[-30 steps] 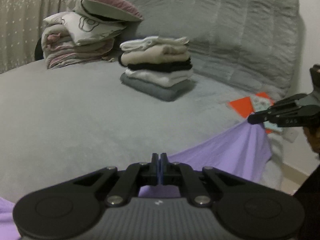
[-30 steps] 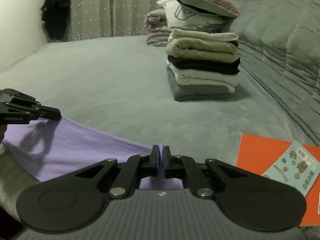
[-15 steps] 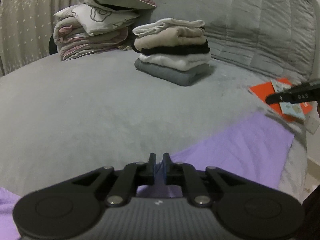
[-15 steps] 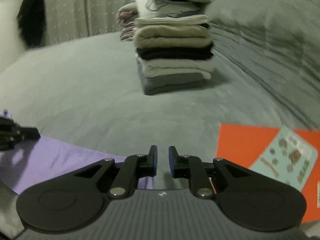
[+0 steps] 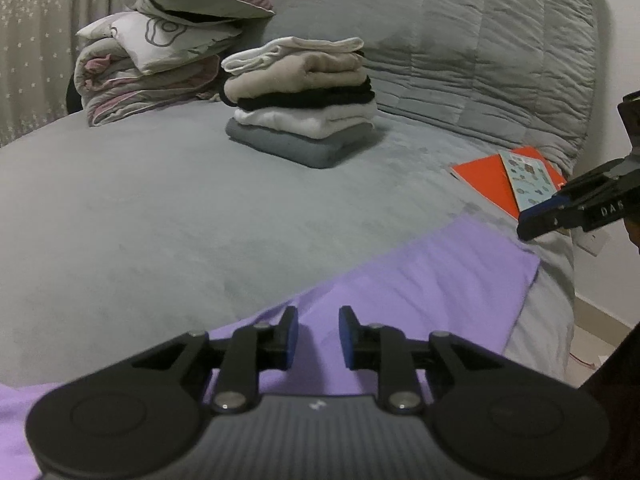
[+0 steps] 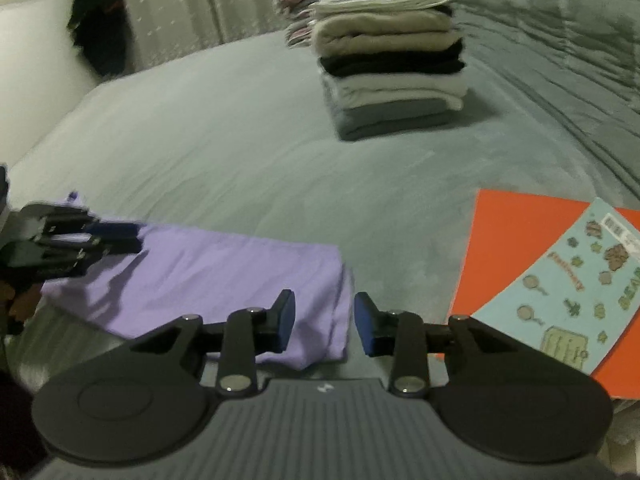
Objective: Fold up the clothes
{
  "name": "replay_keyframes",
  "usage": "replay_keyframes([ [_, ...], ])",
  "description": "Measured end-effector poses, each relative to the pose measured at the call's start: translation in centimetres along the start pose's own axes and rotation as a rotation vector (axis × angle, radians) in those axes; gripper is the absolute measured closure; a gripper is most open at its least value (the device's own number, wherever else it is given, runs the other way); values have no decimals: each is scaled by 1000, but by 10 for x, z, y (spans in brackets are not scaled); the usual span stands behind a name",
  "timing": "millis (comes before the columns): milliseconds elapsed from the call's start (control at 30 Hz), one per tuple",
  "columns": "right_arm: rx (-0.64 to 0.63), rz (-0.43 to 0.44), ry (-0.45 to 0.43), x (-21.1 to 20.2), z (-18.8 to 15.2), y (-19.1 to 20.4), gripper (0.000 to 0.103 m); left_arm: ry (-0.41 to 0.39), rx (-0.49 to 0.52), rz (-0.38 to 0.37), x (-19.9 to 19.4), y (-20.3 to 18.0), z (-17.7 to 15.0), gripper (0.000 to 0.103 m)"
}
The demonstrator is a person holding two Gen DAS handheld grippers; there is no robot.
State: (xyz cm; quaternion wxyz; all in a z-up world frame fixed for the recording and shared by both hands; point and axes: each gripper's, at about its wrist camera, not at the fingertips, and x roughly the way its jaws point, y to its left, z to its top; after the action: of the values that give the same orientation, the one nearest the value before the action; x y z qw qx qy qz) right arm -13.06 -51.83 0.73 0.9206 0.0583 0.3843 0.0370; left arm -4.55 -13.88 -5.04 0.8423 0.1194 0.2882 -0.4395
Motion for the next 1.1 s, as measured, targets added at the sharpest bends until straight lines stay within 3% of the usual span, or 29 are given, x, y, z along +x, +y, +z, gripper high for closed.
replay_keyframes([
  [133,-68,-27,71,14,-8,14,78,15,-2,-4,3,-1,-2,80],
  [167,-86,-44,91,18,-10,17,95,17,-3,-4,4,-1,-3,80],
  [200,-113,-59,106,21,-12,20,100,19,-4,-4,4,-1,-4,80],
  [333,-166,-103,104,9,-11,29,101,23,-6,-7,2,-2,-5,78],
  [467,-191,-158,141,17,-9,27,99,31,-3,-10,0,-2,-6,76],
  [500,-187,-170,144,19,-8,25,91,32,0,-10,-2,-2,-6,74],
  [633,-158,-167,91,11,1,21,86,24,6,11,-12,3,-8,67],
  [700,-117,-131,54,11,6,19,69,15,-3,35,-17,9,-9,64],
  [767,-109,-99,23,14,11,23,62,6,-30,69,-22,20,-11,62],
  [967,-141,-28,5,36,24,50,62,-24,-135,198,-40,64,-21,58],
  [1100,-161,13,4,54,33,69,62,-32,-169,322,-54,90,-27,55],
])
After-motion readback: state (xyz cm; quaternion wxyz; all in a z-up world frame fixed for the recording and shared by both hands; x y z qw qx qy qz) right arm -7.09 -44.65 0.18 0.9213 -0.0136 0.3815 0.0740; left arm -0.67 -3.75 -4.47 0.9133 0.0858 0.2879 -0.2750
